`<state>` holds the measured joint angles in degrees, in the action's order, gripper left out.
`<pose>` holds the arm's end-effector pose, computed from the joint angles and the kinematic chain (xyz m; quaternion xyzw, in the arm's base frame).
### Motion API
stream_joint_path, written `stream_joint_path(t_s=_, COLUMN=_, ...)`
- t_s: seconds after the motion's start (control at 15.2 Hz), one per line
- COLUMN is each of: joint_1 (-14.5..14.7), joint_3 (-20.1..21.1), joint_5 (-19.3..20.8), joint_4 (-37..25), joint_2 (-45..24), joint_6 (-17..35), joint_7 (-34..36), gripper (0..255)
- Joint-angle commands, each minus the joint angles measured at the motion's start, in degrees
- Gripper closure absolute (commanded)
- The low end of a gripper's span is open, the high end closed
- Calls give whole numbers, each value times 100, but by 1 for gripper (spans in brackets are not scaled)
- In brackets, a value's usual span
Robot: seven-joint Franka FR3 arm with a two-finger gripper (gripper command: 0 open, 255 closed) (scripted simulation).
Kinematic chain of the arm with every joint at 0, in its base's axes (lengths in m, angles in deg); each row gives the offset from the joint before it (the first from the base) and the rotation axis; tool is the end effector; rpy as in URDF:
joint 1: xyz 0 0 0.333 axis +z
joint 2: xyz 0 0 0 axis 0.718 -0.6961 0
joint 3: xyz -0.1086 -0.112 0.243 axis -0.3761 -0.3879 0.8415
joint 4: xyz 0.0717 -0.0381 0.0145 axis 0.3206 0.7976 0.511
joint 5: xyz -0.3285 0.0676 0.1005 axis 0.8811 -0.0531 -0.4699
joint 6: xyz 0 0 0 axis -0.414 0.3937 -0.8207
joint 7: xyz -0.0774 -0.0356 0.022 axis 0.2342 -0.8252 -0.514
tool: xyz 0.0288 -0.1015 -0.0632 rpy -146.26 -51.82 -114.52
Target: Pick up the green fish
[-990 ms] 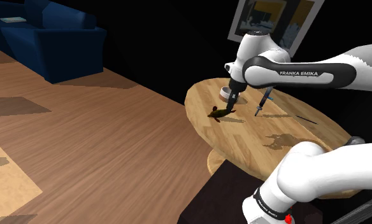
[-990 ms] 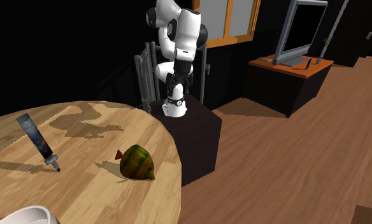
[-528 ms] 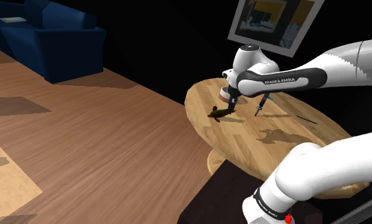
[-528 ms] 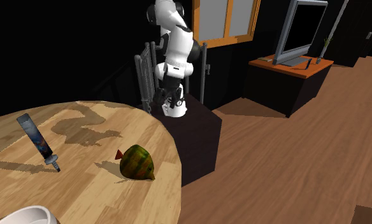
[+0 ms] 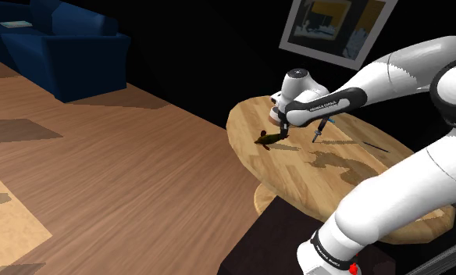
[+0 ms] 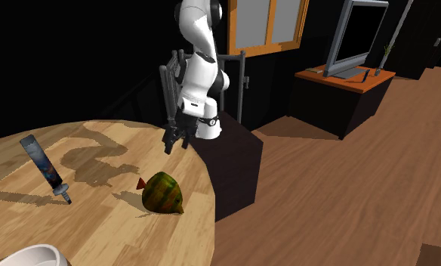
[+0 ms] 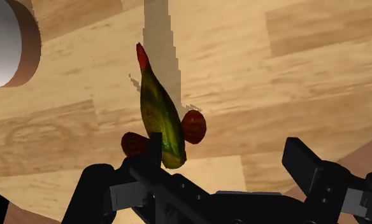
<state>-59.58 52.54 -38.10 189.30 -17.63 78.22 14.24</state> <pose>0.3601 -0.2360 0.3719 0.9435 0.2553 -0.0383 0.2078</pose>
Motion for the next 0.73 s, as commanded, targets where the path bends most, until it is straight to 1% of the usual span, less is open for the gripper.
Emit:
stream_joint_path(t_s=0.0, joint_1=-93, joint_3=-129, joint_5=240, joint_4=-210, joint_2=-491, joint_6=398, joint_7=-89, gripper=0)
stream_joint_path(t_s=0.33, joint_1=-307, joint_3=-367, joint_5=692, joint_4=-853, joint_2=-1573, joint_6=1147, joint_7=-307, gripper=0)
stream_joint_path(t_s=0.66, joint_1=-347, joint_3=-416, joint_5=921, joint_4=-878, joint_2=-1916, joint_6=1467, joint_7=-65, gripper=0)
